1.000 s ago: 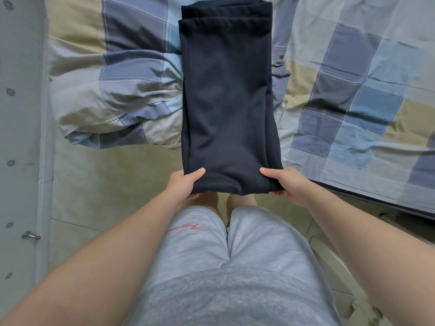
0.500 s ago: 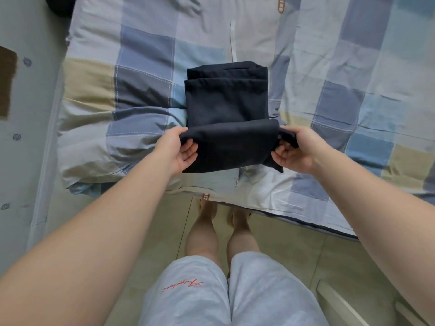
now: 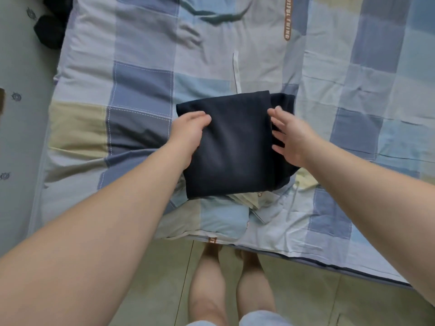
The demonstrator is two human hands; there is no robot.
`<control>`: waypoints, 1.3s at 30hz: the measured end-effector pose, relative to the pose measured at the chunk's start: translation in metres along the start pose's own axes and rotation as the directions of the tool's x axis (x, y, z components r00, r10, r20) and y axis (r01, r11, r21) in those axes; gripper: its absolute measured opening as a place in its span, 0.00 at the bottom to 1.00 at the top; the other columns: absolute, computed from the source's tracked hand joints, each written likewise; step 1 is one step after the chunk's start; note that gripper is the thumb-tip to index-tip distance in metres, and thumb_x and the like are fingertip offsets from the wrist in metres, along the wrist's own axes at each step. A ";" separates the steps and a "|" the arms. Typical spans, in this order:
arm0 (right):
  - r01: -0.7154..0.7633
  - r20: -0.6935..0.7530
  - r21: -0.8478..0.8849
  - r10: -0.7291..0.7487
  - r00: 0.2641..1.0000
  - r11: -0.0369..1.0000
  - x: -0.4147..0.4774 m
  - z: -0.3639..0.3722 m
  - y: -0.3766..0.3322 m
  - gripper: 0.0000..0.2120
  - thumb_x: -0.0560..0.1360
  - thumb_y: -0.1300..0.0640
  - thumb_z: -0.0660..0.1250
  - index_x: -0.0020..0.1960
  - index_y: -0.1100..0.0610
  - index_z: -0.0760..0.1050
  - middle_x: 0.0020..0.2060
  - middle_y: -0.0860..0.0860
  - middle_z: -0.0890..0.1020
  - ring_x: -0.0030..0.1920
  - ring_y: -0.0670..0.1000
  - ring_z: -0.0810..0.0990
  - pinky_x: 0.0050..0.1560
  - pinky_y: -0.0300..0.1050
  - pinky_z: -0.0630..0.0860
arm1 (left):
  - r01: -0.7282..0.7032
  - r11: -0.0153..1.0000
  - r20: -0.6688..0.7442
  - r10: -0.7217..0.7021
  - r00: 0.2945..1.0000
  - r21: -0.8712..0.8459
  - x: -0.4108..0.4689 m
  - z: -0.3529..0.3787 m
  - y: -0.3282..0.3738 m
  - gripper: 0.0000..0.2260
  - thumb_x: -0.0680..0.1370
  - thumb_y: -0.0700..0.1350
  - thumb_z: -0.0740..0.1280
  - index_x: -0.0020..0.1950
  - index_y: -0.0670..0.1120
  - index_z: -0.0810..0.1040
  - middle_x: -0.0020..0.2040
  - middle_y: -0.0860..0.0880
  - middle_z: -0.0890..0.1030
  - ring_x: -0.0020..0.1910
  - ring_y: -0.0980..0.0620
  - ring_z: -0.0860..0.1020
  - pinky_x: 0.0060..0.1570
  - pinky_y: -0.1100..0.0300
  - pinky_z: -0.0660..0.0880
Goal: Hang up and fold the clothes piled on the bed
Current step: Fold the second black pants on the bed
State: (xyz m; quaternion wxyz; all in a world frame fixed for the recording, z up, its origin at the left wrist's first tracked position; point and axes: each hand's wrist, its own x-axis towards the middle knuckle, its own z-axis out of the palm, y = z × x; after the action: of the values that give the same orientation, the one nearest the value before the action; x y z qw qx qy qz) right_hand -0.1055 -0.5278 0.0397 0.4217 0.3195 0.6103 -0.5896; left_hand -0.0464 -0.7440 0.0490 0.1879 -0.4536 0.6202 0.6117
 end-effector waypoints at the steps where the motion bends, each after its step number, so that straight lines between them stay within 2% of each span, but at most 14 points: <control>1: 0.007 -0.013 -0.032 -0.007 1.000 0.999 0.004 0.002 0.007 0.18 0.80 0.41 0.64 0.68 0.44 0.76 0.61 0.37 0.79 0.65 0.44 0.74 0.62 0.41 0.69 | -0.091 0.987 -0.007 0.093 0.996 0.134 0.003 0.002 -0.010 0.18 0.78 0.48 0.70 0.68 0.50 0.78 0.65 0.51 0.79 0.57 0.54 0.78 0.57 0.57 0.75; 2: 0.021 -0.020 -0.062 -0.023 1.000 0.998 0.007 0.003 0.014 0.17 0.80 0.42 0.66 0.67 0.44 0.77 0.60 0.36 0.80 0.64 0.43 0.76 0.61 0.38 0.70 | -0.170 0.938 0.012 0.175 0.985 0.303 0.006 0.003 -0.021 0.21 0.78 0.48 0.71 0.70 0.51 0.76 0.71 0.51 0.75 0.64 0.53 0.75 0.65 0.55 0.72; 4: 0.102 -0.027 -0.197 -0.109 0.994 0.975 0.016 0.001 0.030 0.22 0.79 0.44 0.68 0.72 0.43 0.73 0.72 0.41 0.73 0.71 0.45 0.71 0.70 0.44 0.67 | -0.254 0.695 0.073 0.279 0.957 0.673 0.006 0.002 -0.042 0.28 0.76 0.54 0.71 0.75 0.57 0.69 0.80 0.54 0.61 0.76 0.50 0.61 0.73 0.48 0.61; 6: 0.172 -0.037 -0.430 -0.208 0.977 0.886 0.023 -0.002 0.042 0.28 0.78 0.43 0.67 0.76 0.39 0.65 0.79 0.42 0.60 0.78 0.48 0.60 0.78 0.53 0.57 | -0.233 0.565 0.049 0.321 0.946 0.791 0.005 0.001 -0.060 0.38 0.74 0.57 0.72 0.80 0.59 0.57 0.82 0.55 0.49 0.79 0.47 0.52 0.74 0.44 0.56; 8: 0.195 -0.027 -0.696 -0.296 0.955 0.691 0.029 -0.005 0.051 0.33 0.77 0.40 0.66 0.78 0.35 0.57 0.81 0.42 0.53 0.80 0.51 0.52 0.78 0.59 0.52 | -0.175 0.718 -0.059 0.289 0.956 0.674 0.007 0.002 -0.073 0.46 0.72 0.57 0.75 0.81 0.59 0.48 0.82 0.54 0.45 0.80 0.46 0.52 0.76 0.45 0.56; 10: 0.201 0.016 -0.850 -0.358 0.934 0.487 0.032 -0.007 0.058 0.37 0.77 0.38 0.66 0.79 0.34 0.49 0.82 0.43 0.48 0.81 0.53 0.48 0.78 0.61 0.50 | -0.146 0.885 -0.130 0.224 0.966 0.441 0.013 0.005 -0.081 0.51 0.71 0.54 0.77 0.82 0.56 0.45 0.82 0.52 0.50 0.79 0.49 0.56 0.76 0.49 0.58; 12: 0.214 0.041 -0.878 -0.376 0.926 0.429 0.037 -0.009 0.066 0.43 0.76 0.37 0.67 0.80 0.35 0.43 0.82 0.44 0.45 0.81 0.54 0.47 0.77 0.62 0.50 | -0.088 0.938 -0.153 0.146 0.977 0.335 0.021 0.007 -0.083 0.51 0.69 0.56 0.78 0.82 0.54 0.47 0.80 0.51 0.61 0.76 0.49 0.65 0.75 0.49 0.63; 15: 0.219 -0.005 -0.753 -0.339 0.941 0.620 0.048 -0.015 0.071 0.52 0.71 0.35 0.71 0.81 0.40 0.38 0.82 0.45 0.47 0.81 0.52 0.51 0.78 0.61 0.54 | 0.011 0.943 -0.130 0.035 0.991 0.332 0.031 0.013 -0.078 0.47 0.65 0.62 0.77 0.76 0.50 0.57 0.71 0.52 0.73 0.69 0.46 0.73 0.70 0.47 0.69; 18: 0.159 -0.022 -0.552 -0.205 0.978 0.818 0.061 -0.023 0.064 0.59 0.63 0.32 0.74 0.81 0.39 0.40 0.80 0.44 0.58 0.77 0.50 0.62 0.77 0.57 0.61 | 0.070 0.944 -0.056 -0.055 0.997 0.322 0.041 0.013 -0.072 0.36 0.66 0.62 0.78 0.65 0.50 0.65 0.64 0.54 0.76 0.65 0.47 0.75 0.67 0.49 0.71; 23: 0.129 -0.005 -0.498 -0.151 0.988 0.858 0.068 -0.034 0.060 0.58 0.60 0.33 0.78 0.81 0.39 0.48 0.76 0.41 0.66 0.73 0.47 0.68 0.75 0.54 0.65 | 0.114 0.973 0.045 -0.125 0.991 0.203 0.041 0.015 -0.074 0.35 0.71 0.51 0.79 0.73 0.48 0.67 0.66 0.51 0.78 0.64 0.48 0.77 0.68 0.49 0.72; 28: 0.097 0.034 -0.450 -0.091 0.995 0.888 0.056 -0.051 0.069 0.58 0.60 0.34 0.79 0.81 0.43 0.51 0.75 0.42 0.67 0.73 0.48 0.69 0.75 0.54 0.66 | 0.284 0.953 0.197 -0.299 0.934 0.100 0.016 0.029 -0.088 0.28 0.73 0.49 0.78 0.70 0.46 0.74 0.62 0.49 0.82 0.57 0.47 0.82 0.63 0.49 0.77; 31: 0.032 0.040 -0.426 -0.016 0.999 0.904 0.043 -0.057 0.082 0.59 0.59 0.33 0.78 0.81 0.43 0.52 0.74 0.41 0.69 0.71 0.48 0.71 0.73 0.51 0.68 | 0.404 0.904 0.289 -0.426 0.857 0.135 0.000 0.025 -0.091 0.25 0.73 0.51 0.77 0.67 0.45 0.77 0.56 0.48 0.85 0.53 0.47 0.85 0.59 0.50 0.79; 35: -0.037 0.043 -0.398 0.059 0.997 0.917 0.021 -0.062 0.099 0.58 0.57 0.28 0.77 0.80 0.40 0.54 0.69 0.39 0.72 0.66 0.46 0.75 0.66 0.46 0.71 | 0.597 0.778 0.462 -0.610 0.644 0.196 -0.020 0.012 -0.092 0.16 0.73 0.55 0.76 0.55 0.46 0.86 0.53 0.48 0.87 0.48 0.50 0.86 0.40 0.58 0.82; 39: -0.162 0.035 -0.342 0.185 0.982 0.925 -0.005 -0.070 0.119 0.52 0.53 0.26 0.78 0.71 0.42 0.66 0.63 0.42 0.79 0.60 0.49 0.81 0.58 0.49 0.76 | 0.639 0.701 0.507 -0.695 0.510 0.317 -0.035 -0.002 -0.110 0.18 0.67 0.59 0.76 0.48 0.48 0.89 0.55 0.47 0.86 0.50 0.48 0.86 0.50 0.56 0.80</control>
State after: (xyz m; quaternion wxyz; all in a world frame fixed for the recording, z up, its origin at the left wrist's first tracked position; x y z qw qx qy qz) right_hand -0.0075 -0.4456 -0.0125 0.5409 0.2753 0.6572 -0.4469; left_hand 0.0592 -0.7170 0.0122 0.6117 -0.4330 0.3325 0.5725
